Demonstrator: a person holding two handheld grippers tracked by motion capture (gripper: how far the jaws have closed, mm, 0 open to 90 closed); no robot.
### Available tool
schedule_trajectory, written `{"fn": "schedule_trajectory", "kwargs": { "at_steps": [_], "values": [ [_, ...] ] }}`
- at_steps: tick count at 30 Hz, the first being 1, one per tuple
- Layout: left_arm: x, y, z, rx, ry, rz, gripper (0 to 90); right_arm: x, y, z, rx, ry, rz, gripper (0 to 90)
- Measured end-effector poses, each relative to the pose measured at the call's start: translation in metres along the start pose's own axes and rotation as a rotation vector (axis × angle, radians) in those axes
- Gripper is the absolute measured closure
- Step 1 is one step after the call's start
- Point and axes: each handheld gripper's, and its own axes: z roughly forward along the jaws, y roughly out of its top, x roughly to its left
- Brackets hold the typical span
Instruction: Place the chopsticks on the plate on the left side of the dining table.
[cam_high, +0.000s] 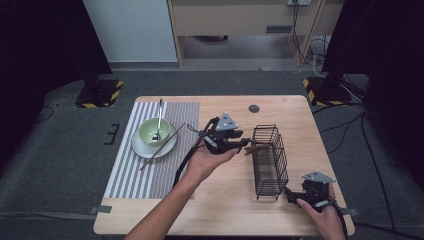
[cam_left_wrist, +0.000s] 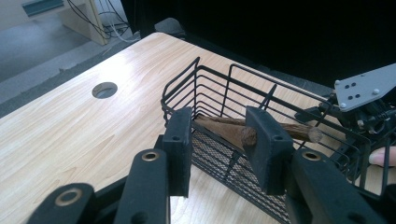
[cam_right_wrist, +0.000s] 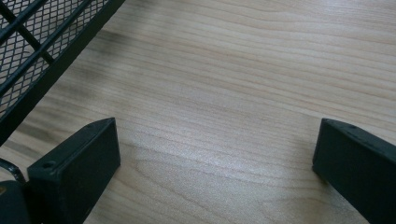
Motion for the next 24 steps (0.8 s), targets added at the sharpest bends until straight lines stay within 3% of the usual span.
{"fn": "schedule_trajectory", "kwargs": {
  "at_steps": [8,17,21,24],
  "values": [
    [-0.0018,0.0003,0.0067,0.022,-0.009,-0.002,64.7,0.0,0.0,0.0,0.0,0.001,0.0,0.8],
    [-0.0023,0.0018,0.0051,-0.002,-0.016,-0.024,72.2,0.0,0.0,0.0,0.0,0.001,0.0,0.8],
    [-0.0028,0.002,0.0056,0.005,-0.015,-0.017,79.3,0.0,0.0,0.0,0.001,0.001,0.0,0.8],
    [-0.0034,0.0023,0.0059,0.013,-0.011,-0.014,79.4,-0.0001,0.0,0.0,0.0,0.001,0.0,0.7]
  ]
}}
